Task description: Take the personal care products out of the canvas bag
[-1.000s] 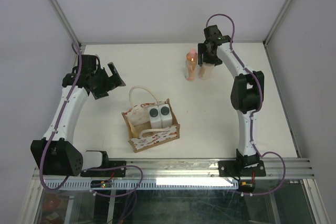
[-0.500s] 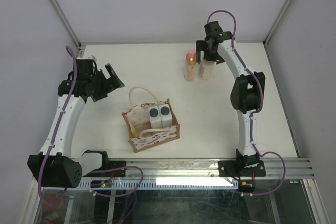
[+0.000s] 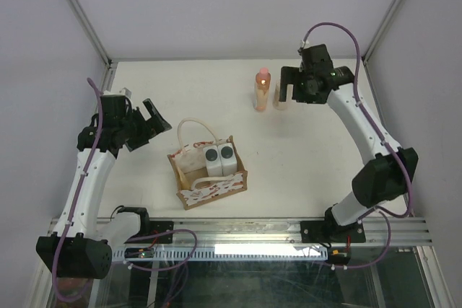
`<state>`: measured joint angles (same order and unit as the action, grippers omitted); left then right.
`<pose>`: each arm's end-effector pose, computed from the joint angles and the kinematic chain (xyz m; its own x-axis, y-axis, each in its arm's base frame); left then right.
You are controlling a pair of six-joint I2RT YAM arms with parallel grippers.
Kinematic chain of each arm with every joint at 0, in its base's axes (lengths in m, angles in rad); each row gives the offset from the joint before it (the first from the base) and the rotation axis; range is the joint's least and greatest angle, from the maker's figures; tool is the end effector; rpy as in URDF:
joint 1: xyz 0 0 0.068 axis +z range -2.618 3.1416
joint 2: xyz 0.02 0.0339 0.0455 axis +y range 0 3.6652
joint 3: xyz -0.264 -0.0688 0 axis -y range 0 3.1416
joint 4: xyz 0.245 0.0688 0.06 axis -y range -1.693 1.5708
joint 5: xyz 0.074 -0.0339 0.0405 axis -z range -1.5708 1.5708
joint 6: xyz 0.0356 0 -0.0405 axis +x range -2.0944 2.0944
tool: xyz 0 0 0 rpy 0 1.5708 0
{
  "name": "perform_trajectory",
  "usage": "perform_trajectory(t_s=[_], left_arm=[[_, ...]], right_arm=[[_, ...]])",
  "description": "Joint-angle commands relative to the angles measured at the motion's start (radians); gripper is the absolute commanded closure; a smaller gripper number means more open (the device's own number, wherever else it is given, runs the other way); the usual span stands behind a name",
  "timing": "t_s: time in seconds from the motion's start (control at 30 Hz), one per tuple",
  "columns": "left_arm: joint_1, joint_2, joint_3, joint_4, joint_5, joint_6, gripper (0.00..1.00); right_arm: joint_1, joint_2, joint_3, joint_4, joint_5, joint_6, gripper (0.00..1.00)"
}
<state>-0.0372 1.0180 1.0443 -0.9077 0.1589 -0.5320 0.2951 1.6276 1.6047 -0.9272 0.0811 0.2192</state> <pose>0.1938 -0.0128 0.3204 -0.7342 -0.4739 -0.4862 -0.2728 0.8617 -0.4279 0.3309 0.0976 0.3424 -0.8129 -0.0206 -0.5820 -0.0697 0.9956 0.0621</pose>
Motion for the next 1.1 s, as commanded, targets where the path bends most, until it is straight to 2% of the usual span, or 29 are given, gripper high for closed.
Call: perform_trajectory(t_s=[0.0, 0.17, 0.3, 0.43, 0.53, 0.67, 0.9, 1.07], left_arm=[[0.010, -0.037, -0.022, 0.029, 0.042, -0.036, 0.01], [0.010, -0.064, -0.063, 0.046, 0.063, -0.083, 0.01], [0.010, -0.125, -0.083, 0.024, 0.045, -0.099, 0.01], [0.010, -0.167, -0.090, -0.036, 0.010, -0.107, 0.01], [0.010, -0.214, -0.071, -0.079, -0.061, -0.118, 0.01], [0.010, -0.258, -0.036, -0.141, -0.138, -0.121, 0.01], [0.010, -0.290, 0.006, -0.192, -0.202, -0.117, 0.01], [0.010, -0.289, 0.010, -0.195, -0.205, -0.117, 0.01]], right_arm=[[0.151, -0.153, -0.039, 0.094, -0.147, 0.078, 0.01], [0.430, -0.200, 0.000, 0.148, -0.137, 0.154, 0.07], [0.603, -0.132, 0.057, 0.214, -0.157, 0.217, 0.24], [0.735, -0.028, 0.120, 0.238, -0.161, 0.235, 0.28], [0.778, 0.033, 0.132, 0.243, -0.151, 0.258, 0.34], [0.795, 0.099, 0.128, 0.262, -0.222, 0.291, 0.44], [0.854, 0.211, 0.163, 0.238, -0.268, 0.282, 0.45], [0.880, 0.245, 0.161, 0.227, -0.285, 0.303, 0.49]])
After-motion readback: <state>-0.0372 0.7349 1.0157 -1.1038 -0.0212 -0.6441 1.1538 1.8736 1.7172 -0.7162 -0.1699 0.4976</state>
